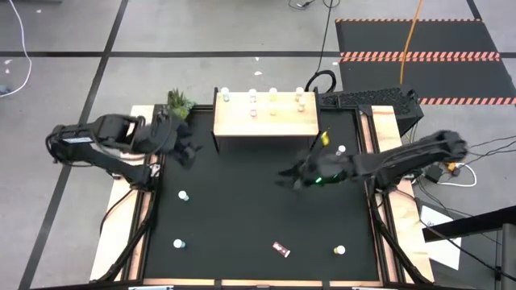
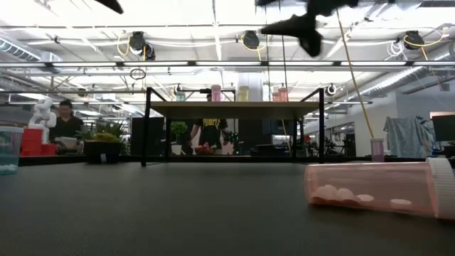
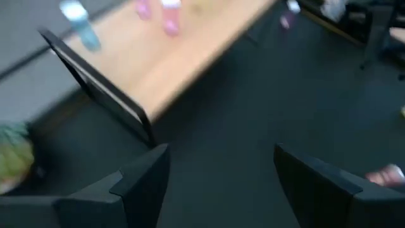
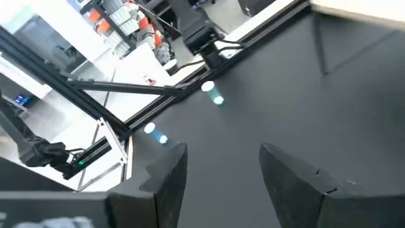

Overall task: Pick and place medicine bottles onto shelf by color
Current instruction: Put the bottom blue pill bottle aligned with the other blue pill bottle on the shelf

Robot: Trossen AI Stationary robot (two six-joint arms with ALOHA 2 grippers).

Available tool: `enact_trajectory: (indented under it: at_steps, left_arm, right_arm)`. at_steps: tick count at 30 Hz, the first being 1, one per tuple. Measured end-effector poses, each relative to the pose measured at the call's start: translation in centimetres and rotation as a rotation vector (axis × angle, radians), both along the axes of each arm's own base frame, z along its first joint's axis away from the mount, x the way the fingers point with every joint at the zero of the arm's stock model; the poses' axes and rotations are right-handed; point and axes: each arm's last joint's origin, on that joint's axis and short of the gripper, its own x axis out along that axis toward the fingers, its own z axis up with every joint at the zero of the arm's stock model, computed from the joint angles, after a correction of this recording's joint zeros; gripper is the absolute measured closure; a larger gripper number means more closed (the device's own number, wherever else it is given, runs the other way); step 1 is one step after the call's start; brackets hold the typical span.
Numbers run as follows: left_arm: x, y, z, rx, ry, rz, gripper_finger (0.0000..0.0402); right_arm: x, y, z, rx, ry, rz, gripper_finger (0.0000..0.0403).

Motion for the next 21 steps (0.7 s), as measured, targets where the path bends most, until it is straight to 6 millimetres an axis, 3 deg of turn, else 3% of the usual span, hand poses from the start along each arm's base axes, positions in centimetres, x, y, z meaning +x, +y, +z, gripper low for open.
enact_trajectory:
  at_steps: [6, 10, 15, 21]
  left_arm:
    - [-2.1, -3.6, -2.6, -0.053, 0.029, -0.044, 0.0119]
    - [-3.7, -5.1, -4.2, -0.095, 0.040, -0.043, 0.0119]
    - [-4.8, -7.3, -6.8, -0.204, 0.124, -0.107, 0.0119]
    - [-6.0, -9.5, -10.6, -0.271, 0.237, -0.063, 0.0119]
  right_arm:
    - [7.6, 4.7, 0.4, -0.155, 0.014, 0.085, 0.0213]
    - [12.4, 6.5, 1.1, -0.319, -0.024, 0.148, 0.0213]
    - [17.3, 7.0, 0.5, -0.520, -0.055, 0.187, 0.0199]
    - [23.3, 5.4, -2.5, -0.544, -0.125, 0.211, 0.0146]
